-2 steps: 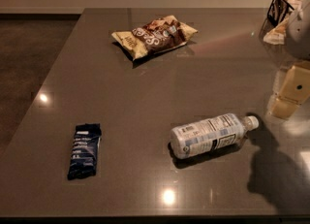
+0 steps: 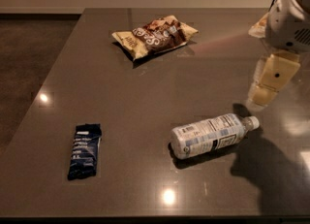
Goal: Pick brown chip bag
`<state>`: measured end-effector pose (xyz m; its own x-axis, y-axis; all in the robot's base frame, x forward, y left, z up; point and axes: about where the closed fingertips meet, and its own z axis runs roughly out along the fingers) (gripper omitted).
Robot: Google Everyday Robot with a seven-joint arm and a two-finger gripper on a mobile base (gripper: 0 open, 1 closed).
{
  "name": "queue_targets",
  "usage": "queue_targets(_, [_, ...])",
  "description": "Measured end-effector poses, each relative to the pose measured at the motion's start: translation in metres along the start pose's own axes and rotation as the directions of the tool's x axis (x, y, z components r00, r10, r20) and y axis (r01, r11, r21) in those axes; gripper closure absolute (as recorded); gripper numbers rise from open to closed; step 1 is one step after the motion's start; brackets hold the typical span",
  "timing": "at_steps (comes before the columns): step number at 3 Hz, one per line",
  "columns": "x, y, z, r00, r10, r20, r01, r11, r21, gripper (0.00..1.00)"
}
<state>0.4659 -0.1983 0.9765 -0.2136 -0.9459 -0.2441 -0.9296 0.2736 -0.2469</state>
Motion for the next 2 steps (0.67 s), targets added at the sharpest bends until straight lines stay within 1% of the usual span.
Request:
queue_targets(1, [-0.037, -0.031, 0.021, 0.999, 0.007, 0.047, -0.007, 1.0000, -0.001, 0.00])
queue_targets(2, [-0.077, -0.058, 0.045, 0.994, 0.020, 0.105, -0.022, 0.9996, 0.018, 0.00])
